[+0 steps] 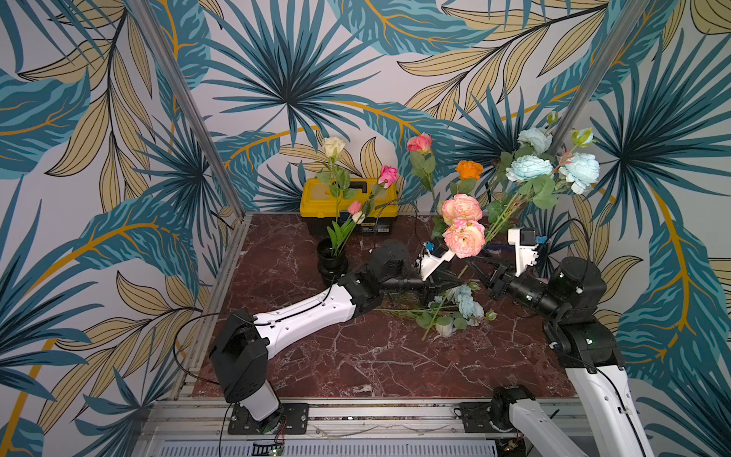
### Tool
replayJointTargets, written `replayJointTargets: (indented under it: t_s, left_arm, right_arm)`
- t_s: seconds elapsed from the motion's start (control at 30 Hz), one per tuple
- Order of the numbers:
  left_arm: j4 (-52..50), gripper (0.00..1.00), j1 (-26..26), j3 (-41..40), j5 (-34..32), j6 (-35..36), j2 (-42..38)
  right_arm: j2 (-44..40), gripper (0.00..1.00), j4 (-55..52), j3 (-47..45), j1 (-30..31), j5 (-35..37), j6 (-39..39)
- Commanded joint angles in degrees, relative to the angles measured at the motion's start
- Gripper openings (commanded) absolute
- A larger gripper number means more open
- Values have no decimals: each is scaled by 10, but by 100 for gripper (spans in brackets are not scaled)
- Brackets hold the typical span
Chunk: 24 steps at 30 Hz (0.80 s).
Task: Pick out blue flowers from the vase
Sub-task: Place the flower at the center of the board.
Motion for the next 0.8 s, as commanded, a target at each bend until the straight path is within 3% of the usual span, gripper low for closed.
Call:
replayJointTargets:
  t_s: [0.0,0.1,0.17,0.3,0.47,0.77]
  left_arm:
    - [14,0,1,8,-6,4,-14]
    - [13,0,1,-5,-21,11,-23]
    - [13,0,2,-19,-34,25,-32]
    - [11,0,2,-51,-55,60,-53]
    - [-42,0,3,-93,-114,120,-87]
    - [-136,0,-8,-112,-162,206,-106]
  right_arm:
    - [-6,11,14,-11,2,-1,-5]
    - [-11,18,11,-13,3,14,-10]
    - [-16,32,7,-13,3,29,-14]
    - [-31,44,-2,-8,3,70,-24]
    - [-52,46,-18,3,3,110,-37]
    - [-64,46,-46,29,3,154,-54]
